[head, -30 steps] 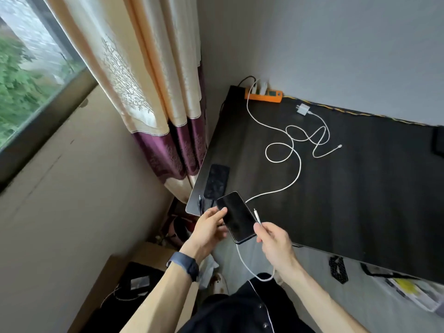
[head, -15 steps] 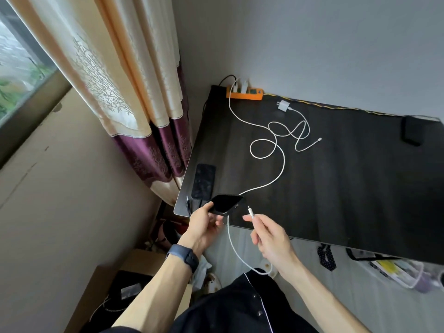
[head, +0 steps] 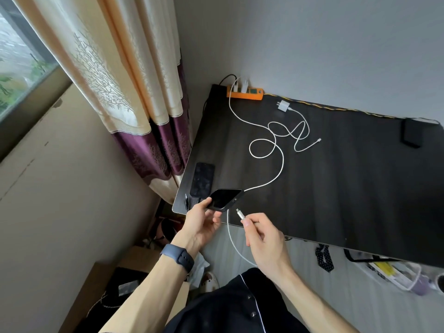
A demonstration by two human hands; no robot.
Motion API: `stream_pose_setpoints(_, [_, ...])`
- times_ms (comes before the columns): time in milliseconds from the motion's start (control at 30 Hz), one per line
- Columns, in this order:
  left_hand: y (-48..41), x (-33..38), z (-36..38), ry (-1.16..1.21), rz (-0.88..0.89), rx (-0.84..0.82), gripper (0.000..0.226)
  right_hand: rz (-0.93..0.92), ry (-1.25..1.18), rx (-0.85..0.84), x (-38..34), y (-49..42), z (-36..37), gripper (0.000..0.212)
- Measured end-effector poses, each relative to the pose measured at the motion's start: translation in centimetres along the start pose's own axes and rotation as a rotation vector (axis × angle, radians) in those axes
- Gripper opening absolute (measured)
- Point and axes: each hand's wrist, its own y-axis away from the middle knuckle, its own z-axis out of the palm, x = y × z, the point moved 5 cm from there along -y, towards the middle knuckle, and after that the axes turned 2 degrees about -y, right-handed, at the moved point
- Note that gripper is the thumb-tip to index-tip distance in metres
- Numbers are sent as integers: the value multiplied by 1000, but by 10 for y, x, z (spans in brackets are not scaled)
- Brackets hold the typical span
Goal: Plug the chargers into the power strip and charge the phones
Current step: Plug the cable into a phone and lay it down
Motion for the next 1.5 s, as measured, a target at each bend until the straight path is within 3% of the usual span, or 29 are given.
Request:
stream_pose_setpoints(167, [6, 0, -2, -19, 21, -2, 16, -29, 21, 4, -2, 2, -1, 18])
stream_pose_setpoints(533, [11, -7, 1, -123, 28, -43, 15, 87, -75, -8, -1, -1, -2, 31])
stream_pose_setpoints(900, [15, 7, 8, -253, 238, -52, 0, 229, 3, -21, 5, -8, -7, 38])
stream_pose_setpoints(1167, [25, 27, 20, -518, 525, -65, 28, 251, 1, -73, 23, -5, 9, 37])
stream_pose_setpoints(1333, [9, 28, 20, -713, 553, -91, 46, 267, -91, -72, 47, -1, 18, 36])
stream_pose_setpoints(1500, [-17, 19, 17, -754, 489, -85, 68, 177, 130, -251, 58, -7, 24, 34])
